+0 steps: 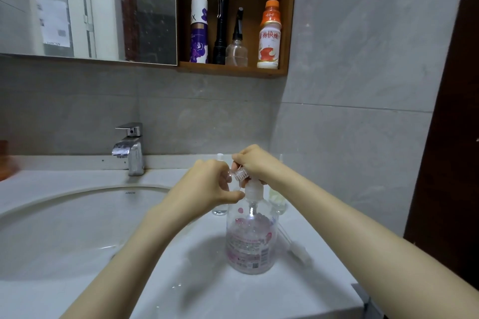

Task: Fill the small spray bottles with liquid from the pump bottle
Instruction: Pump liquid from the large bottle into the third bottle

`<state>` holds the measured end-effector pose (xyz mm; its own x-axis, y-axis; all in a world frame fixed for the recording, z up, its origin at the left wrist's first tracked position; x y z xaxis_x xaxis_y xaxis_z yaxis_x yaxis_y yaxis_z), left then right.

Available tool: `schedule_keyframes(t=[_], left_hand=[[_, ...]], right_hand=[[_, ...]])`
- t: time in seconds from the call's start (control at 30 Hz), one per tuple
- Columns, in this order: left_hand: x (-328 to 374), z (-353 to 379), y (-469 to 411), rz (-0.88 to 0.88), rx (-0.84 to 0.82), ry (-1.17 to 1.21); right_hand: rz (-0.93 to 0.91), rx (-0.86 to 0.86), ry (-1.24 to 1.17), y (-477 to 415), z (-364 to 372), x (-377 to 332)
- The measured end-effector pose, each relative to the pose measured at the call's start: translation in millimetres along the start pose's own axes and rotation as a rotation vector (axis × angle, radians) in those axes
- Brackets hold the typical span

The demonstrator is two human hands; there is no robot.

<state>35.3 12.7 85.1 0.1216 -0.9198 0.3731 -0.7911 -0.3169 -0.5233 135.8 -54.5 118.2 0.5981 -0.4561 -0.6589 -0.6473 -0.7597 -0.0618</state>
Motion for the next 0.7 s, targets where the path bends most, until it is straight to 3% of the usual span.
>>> schedule_keyframes(t=[0.3, 0.7], left_hand=[[14.2, -14.2, 1.9, 0.046, -0.007, -0.031], [10.6, -14.3, 2.4, 0.069, 0.032, -0.015]], right_hand=[[0.114, 0.028, -0.210, 9.3, -4.0, 1.0], [0.071, -0.057, -0.059, 5.9, -3.6, -4.4]])
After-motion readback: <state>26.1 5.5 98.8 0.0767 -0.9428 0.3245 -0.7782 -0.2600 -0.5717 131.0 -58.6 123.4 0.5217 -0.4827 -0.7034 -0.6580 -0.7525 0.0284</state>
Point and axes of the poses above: each hand's wrist, its own y-axis away from the middle knuckle, its own z-axis out of the palm, x = y × z, the point moved 2 cm from there along -y, towards the middle knuckle
